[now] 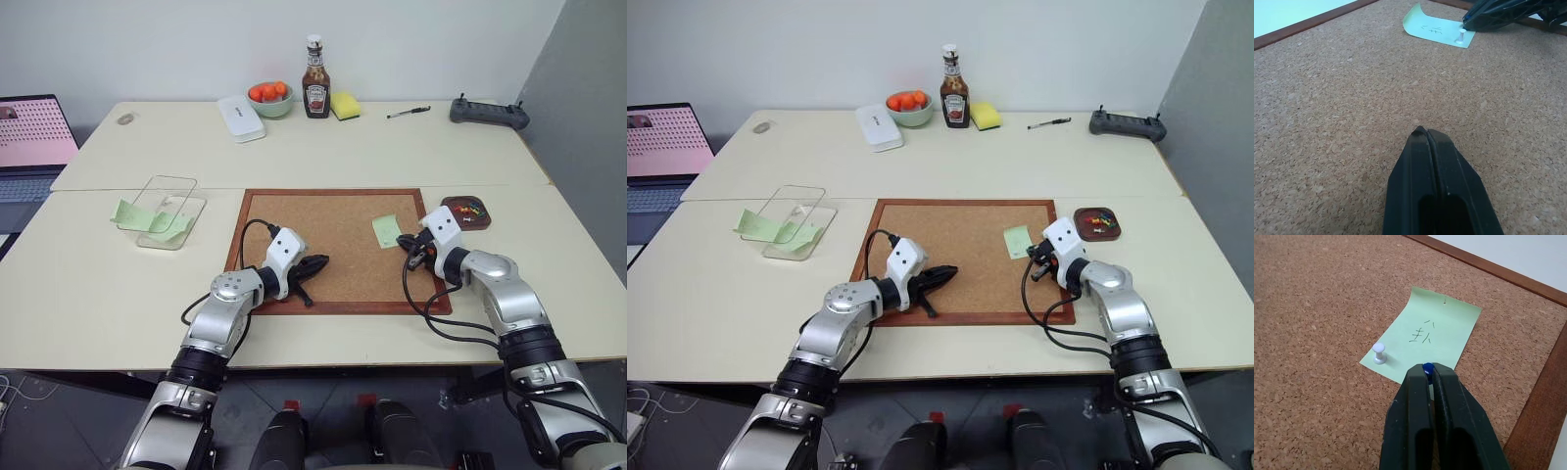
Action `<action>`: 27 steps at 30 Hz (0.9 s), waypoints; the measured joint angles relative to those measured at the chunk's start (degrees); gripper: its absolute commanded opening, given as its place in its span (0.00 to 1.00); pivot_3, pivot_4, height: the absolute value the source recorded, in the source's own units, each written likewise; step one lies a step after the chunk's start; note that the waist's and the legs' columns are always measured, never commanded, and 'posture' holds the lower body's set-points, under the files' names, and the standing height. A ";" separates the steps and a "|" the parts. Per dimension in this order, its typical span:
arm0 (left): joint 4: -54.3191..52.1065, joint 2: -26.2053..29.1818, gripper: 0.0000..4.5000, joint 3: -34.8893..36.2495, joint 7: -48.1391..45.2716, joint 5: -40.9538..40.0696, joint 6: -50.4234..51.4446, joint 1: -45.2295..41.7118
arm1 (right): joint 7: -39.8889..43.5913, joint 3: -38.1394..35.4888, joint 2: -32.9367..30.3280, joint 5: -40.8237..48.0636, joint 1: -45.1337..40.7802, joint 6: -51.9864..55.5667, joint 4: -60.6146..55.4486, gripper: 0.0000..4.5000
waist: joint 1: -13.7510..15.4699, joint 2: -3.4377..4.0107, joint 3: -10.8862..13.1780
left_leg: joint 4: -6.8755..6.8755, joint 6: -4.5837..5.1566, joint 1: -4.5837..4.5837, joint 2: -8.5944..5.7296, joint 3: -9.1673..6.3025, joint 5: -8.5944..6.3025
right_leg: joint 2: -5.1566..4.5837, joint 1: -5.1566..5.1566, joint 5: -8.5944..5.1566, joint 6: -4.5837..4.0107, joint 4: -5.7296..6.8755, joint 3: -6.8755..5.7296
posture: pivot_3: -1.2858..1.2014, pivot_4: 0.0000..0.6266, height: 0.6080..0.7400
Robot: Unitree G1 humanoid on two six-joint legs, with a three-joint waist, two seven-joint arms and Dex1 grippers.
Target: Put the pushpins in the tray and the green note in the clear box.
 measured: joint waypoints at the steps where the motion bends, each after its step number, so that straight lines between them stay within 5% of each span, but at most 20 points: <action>1: 0.01 0.07 0.00 0.01 0.03 0.02 0.08 0.01 | 0.11 -0.70 0.50 0.95 0.08 -0.02 -1.43 0.02 | -0.05 0.00 0.00 | 0.00 0.00 0.00 0.00 0.00 0.00 | 0.00 0.00 0.00 0.00 0.01 0.00 | 0.52 0.24 1.00; 15: -0.78 0.10 0.00 -0.29 0.16 0.95 0.63 0.11 | 0.14 -1.23 0.53 3.01 -0.23 -0.05 -7.41 0.02 | 0.00 0.02 -0.01 | 0.00 0.00 0.01 0.00 -0.01 0.00 | 0.00 0.01 0.00 0.00 0.00 -0.01 | 0.52 0.24 1.00; 21: -1.44 0.34 0.00 -0.46 0.18 0.99 0.65 0.79 | -9.06 -1.62 -8.64 -8.44 -0.15 -2.47 -3.72 0.02 | 0.10 0.02 -0.02 | -0.02 0.00 0.02 -0.02 0.03 0.00 | -0.03 0.01 -0.01 -0.01 -0.04 0.01 | 0.52 0.24 1.00; 27: -1.08 0.48 0.00 -0.45 0.12 1.13 0.62 0.56 | -15.49 -0.41 -8.33 -14.30 -1.36 -2.73 4.90 0.02 | -0.07 0.10 -0.07 | -0.02 0.00 0.07 -0.01 0.15 0.00 | -0.02 0.01 -0.01 -0.01 -0.01 0.13 | 0.52 0.24 1.00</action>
